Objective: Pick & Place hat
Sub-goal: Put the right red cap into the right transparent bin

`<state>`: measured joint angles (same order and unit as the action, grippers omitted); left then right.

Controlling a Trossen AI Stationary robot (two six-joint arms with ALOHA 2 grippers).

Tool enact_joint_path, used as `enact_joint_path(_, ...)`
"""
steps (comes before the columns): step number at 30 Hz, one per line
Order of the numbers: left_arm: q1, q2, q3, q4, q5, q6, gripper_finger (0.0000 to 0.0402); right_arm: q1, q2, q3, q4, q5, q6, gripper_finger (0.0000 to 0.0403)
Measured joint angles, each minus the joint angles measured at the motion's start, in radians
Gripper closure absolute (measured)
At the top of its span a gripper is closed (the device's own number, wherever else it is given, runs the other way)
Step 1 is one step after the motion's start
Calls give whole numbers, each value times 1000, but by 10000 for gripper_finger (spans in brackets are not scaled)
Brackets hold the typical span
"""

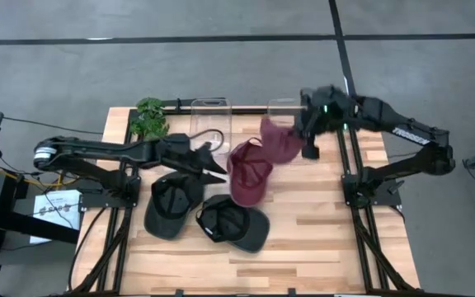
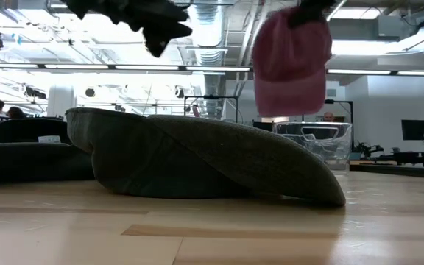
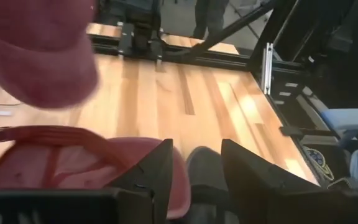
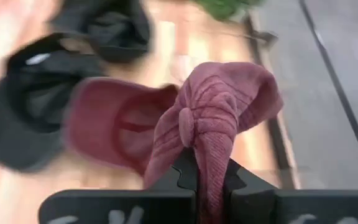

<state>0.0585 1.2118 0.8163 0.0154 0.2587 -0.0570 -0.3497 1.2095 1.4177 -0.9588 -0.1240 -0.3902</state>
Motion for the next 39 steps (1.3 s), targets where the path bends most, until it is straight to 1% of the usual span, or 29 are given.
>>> enact_joint_path(4,66,-113,-82,3,28,23,266,-210,2,0,14,-129,-63,402)
enact_joint_path(6,103,-168,-125,2,30,31,266,-290,5,0,31,-162,-93,402)
enact_joint_path(9,161,-234,-177,8,29,38,265,-378,22,0,78,-167,-129,403)
enact_joint_path(12,205,-287,-225,15,29,51,265,-430,67,0,121,-217,-178,403)
enact_joint_path(14,225,-311,-257,20,30,53,265,-452,113,0,142,-264,-220,403)
enact_joint_path(16,239,-330,-281,27,31,53,266,-464,164,0,141,-291,-271,403)
enact_joint_path(19,248,-350,-295,30,38,53,267,-486,246,0,133,-298,-337,403)
enact_joint_path(24,247,-357,-296,40,114,53,267,-534,347,0,86,-320,-429,403)
enact_joint_path(26,247,-357,-296,40,128,53,268,-551,379,0,82,-321,-452,403)
enact_joint_path(29,247,-357,-296,45,133,53,270,-573,418,3,102,-316,-482,403)
enact_joint_path(32,247,-357,-296,48,133,53,270,-584,451,36,104,-318,-510,403)
enact_joint_path(36,247,-357,-296,60,133,53,270,-565,452,86,92,-383,-549,403)
enact_joint_path(39,247,-357,-296,61,133,53,270,-533,445,121,27,-410,-572,403)
